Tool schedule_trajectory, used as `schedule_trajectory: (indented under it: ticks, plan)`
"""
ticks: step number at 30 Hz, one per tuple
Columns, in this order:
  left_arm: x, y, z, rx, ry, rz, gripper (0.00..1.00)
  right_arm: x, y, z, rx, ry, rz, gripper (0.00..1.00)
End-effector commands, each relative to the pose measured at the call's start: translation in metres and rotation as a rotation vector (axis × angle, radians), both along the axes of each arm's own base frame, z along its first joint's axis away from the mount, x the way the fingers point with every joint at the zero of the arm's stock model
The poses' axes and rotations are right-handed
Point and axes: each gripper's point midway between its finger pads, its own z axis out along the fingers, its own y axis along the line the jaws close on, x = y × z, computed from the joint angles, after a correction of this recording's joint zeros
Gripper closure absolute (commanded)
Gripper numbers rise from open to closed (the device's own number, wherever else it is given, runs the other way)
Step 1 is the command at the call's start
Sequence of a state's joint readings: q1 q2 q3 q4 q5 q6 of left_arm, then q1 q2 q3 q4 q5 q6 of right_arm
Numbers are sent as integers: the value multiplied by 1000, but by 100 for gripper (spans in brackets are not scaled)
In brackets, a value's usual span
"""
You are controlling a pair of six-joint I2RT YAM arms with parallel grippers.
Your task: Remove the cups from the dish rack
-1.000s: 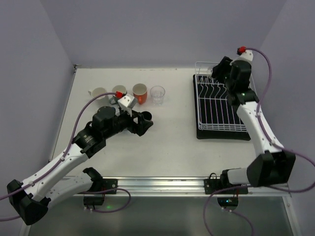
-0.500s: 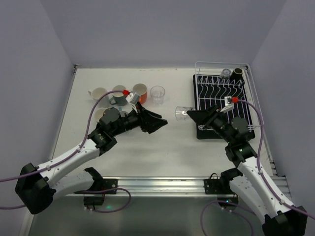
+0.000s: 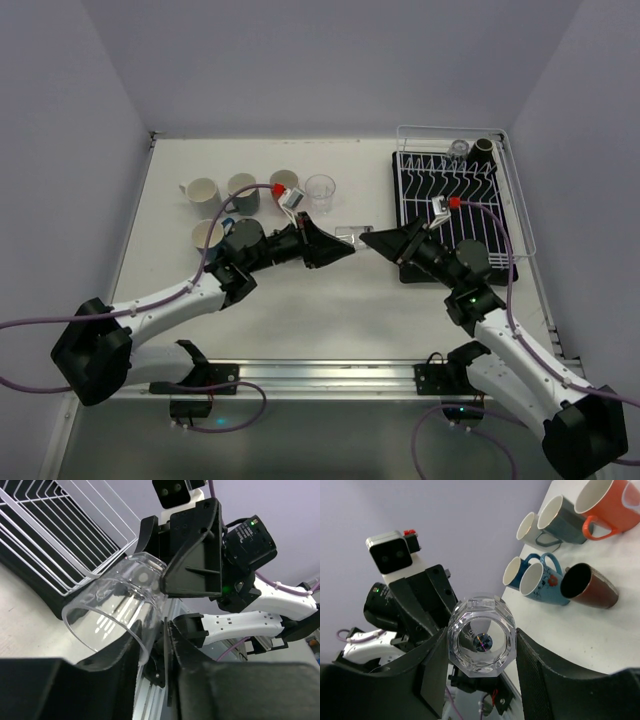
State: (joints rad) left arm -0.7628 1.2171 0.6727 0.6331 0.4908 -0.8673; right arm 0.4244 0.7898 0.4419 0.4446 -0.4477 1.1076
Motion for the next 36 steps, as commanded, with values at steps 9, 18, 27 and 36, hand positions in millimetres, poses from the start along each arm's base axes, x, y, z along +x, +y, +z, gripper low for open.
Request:
schedule_trajectory:
  ticks: [9, 18, 27, 36]
  plan:
    - [27, -1, 17, 12, -111, 129, 100, -7, 8, -22, 3, 37, 40, 50]
    - [85, 4, -55, 529, -46, 313, 100, 7, -26, -37, -220, 88, -169, 1]
    - [109, -3, -122, 925, -33, 348, 100, -4, -92, -13, -416, 12, -443, 1]
    - [125, -7, -189, 1160, -16, 341, 100, -16, -108, 1, -399, -45, -502, 1]
